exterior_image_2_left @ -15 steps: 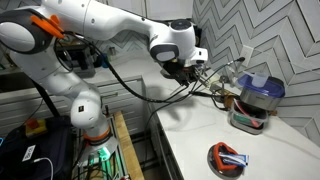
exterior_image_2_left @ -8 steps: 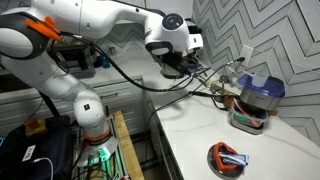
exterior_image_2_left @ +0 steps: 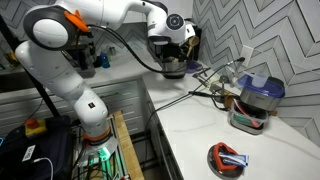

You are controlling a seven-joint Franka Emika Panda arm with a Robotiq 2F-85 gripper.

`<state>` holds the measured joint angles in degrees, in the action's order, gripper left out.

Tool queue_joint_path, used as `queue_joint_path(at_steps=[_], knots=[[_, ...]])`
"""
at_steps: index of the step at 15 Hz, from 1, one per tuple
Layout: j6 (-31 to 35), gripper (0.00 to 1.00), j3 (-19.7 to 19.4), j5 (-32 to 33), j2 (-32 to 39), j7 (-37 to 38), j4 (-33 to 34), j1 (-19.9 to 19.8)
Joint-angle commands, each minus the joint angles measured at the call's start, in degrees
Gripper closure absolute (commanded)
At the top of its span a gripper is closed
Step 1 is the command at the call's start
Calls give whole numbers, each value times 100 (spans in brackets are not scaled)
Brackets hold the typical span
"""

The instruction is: Put the ladle in the utensil holder

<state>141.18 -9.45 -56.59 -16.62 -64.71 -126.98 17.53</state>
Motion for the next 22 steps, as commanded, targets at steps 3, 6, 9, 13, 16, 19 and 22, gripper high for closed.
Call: queue_joint_path(at_steps=[3,6,9,13,16,19,22], knots=[[-75,99,438,-80,52,-29,42,-519],[69,99,122,-1494,190,-1172,230,39],[-435,99,511,-2854,283,-2229,358,-260],[-1742,99,775,-3854,394,-3113,239,-532],[-2926,99,848,-4087,482,-3362,19,-776],[-2552,94,1115,-3896,521,-3097,197,-969],[-2502,99,1237,-4086,674,-3607,264,-980]])
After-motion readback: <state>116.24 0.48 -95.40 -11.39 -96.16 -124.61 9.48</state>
